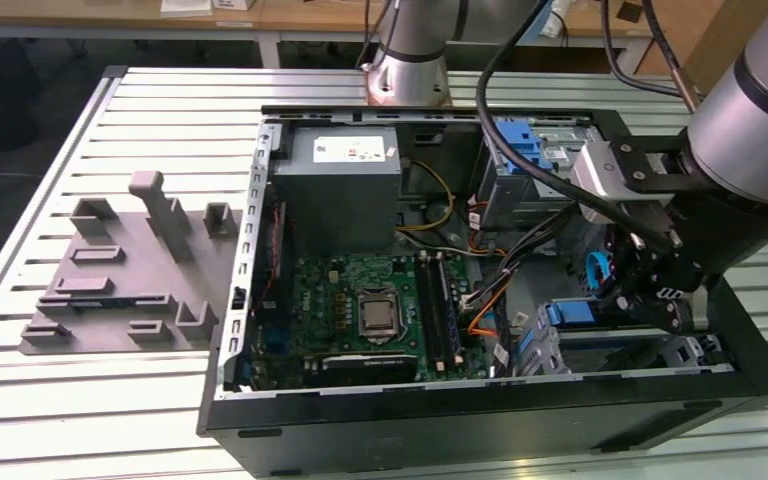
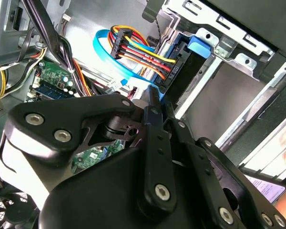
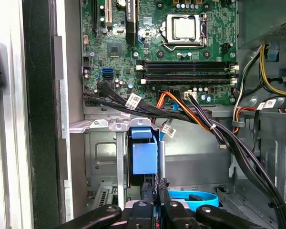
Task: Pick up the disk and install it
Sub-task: 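Insert the second disk wire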
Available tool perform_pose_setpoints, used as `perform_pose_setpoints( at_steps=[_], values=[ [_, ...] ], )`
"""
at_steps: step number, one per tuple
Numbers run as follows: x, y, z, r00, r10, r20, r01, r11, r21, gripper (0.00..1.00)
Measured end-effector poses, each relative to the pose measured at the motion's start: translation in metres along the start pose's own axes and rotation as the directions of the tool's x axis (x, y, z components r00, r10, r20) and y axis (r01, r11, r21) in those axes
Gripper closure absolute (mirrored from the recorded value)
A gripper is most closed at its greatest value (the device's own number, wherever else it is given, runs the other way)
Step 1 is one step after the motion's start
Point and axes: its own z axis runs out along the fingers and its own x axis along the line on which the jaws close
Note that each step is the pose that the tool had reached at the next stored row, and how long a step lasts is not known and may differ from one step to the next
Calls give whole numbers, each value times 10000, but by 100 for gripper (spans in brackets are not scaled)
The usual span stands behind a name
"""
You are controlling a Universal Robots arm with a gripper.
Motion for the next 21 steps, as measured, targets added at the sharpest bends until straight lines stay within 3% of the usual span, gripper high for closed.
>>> perform_pose_setpoints(
  at_steps=[6,21],
  values=[
    [-1,0,-8,10000,0,2,0,10000,1,77],
    [-17,-8,-196,10000,0,2,0,10000,0,77]
  ],
)
